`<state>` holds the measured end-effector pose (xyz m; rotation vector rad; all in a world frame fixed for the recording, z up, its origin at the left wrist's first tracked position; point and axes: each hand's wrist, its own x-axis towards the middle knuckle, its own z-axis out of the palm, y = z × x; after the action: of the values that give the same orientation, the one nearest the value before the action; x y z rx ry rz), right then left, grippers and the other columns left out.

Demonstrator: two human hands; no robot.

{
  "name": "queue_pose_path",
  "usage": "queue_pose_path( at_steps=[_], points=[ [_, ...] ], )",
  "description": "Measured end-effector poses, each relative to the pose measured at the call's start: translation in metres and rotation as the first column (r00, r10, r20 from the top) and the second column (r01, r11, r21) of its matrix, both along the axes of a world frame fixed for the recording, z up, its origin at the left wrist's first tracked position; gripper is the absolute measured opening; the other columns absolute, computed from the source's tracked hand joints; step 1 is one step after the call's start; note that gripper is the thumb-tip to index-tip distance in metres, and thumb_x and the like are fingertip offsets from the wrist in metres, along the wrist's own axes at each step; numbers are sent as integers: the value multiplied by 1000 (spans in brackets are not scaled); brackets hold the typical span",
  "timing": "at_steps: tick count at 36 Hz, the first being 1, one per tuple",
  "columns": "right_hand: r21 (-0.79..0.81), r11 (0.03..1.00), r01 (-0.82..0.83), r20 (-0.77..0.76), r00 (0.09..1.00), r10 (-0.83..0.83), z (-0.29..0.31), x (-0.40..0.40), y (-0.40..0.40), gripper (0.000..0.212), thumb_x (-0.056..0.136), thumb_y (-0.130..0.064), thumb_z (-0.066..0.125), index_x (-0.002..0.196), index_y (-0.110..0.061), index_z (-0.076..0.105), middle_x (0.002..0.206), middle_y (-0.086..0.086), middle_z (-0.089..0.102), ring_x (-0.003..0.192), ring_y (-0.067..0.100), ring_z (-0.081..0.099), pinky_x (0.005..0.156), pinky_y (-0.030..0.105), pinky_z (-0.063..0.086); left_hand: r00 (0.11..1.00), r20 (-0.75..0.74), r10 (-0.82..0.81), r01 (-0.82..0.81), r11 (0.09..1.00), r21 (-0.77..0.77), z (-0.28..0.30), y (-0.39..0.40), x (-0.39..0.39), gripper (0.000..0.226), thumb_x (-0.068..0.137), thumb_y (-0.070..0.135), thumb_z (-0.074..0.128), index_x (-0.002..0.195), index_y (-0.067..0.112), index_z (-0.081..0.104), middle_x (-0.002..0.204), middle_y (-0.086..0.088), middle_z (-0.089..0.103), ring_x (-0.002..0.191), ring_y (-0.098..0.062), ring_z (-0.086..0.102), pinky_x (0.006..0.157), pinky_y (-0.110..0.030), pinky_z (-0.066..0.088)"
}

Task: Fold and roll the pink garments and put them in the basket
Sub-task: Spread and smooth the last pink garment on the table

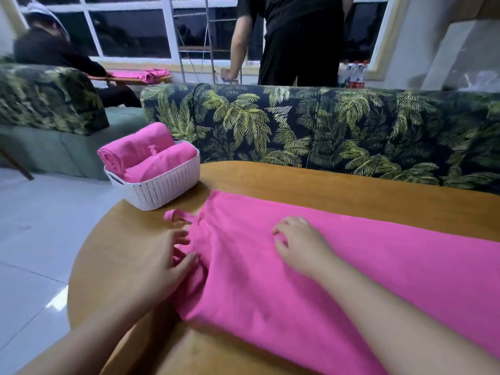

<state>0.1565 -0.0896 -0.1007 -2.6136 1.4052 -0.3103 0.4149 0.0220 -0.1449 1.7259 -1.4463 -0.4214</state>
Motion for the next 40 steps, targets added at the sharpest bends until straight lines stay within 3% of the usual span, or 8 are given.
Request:
queue_pose_path(
  at_steps=[6, 13, 19, 22, 27, 30, 35, 40],
  points=[
    [70, 994, -85, 60, 995, 81, -20, 51, 37, 45, 99, -34, 41, 142, -20, 40, 146, 0, 43, 137, 19, 34, 114, 33, 23, 999, -18, -37, 40, 981, 188, -2, 10, -5, 42, 84, 23, 72, 108, 26, 39, 91, 4, 59, 77, -13, 61, 74, -38, 53],
    [102, 994, -51, 21, 999, 49, -36, 49, 38, 51, 103, -42, 28, 151, -25, 26, 158, -8, 22, 147, 9, 11, 119, 32, 3, 995, 55, -80, 69, 982, 174, 5, 24, 10, 30, 75, 33, 77, 89, 39, 51, 71, 10, 58, 64, -8, 51, 71, -37, 47],
    [100, 993, -56, 4, 998, 56, -39, 49, 36, 50, 102, -41, 32, 150, -28, 28, 159, -10, 20, 147, 7, 9, 119, 30, 2, 970, -198, -141, 165, 980, 109, -1, 70, 44, 37, 81, 15, 74, 98, 40, 53, 65, 6, 55, 60, -7, 46, 59, -17, 39],
    [106, 993, -53, 12, 999, 52, -39, 49, 36, 50, 101, -42, 33, 149, -29, 28, 159, -11, 20, 147, 7, 9, 118, 29, 1, 986, -146, -83, 110, 975, 194, -9, 77, 50, 41, 73, 35, 76, 97, 50, 47, 66, 9, 57, 61, -11, 49, 64, -28, 40],
    [112, 992, -52, -9, 999, 54, -37, 49, 39, 51, 102, -41, 31, 150, -28, 26, 159, -10, 18, 147, 8, 8, 118, 31, 0, 991, -131, 33, -1, 972, 236, -7, 70, 46, 57, 62, 57, 64, 110, 36, 43, 66, 10, 64, 69, -16, 62, 80, -44, 51],
    [108, 993, -46, -19, 999, 49, -34, 51, 40, 50, 102, -40, 32, 150, -28, 28, 159, -9, 20, 147, 9, 10, 118, 31, 2, 997, -51, 60, -50, 982, 180, -5, 66, 39, 60, 61, 78, 57, 108, 43, 42, 71, 13, 64, 76, -14, 63, 80, -39, 49],
    [51, 998, -28, 18, 999, 27, -22, 61, 24, 33, 97, -31, 43, 128, -25, 53, 137, -7, 49, 130, 15, 37, 110, 32, 23, 991, 132, -12, 16, 999, -30, -5, 65, 33, 34, 83, 54, 59, 111, 48, 41, 62, 12, 61, 63, -6, 56, 66, -31, 42],
    [66, 997, -39, -21, 999, 40, -14, 78, -19, 42, 99, -34, 41, 140, -25, 42, 153, -3, 32, 142, 19, 23, 116, 37, 17, 995, -65, -76, 73, 996, -47, -6, 74, 40, 61, 66, 82, 54, 119, 53, 42, 73, 2, 66, 66, -12, 62, 67, -27, 47]
  ],
)
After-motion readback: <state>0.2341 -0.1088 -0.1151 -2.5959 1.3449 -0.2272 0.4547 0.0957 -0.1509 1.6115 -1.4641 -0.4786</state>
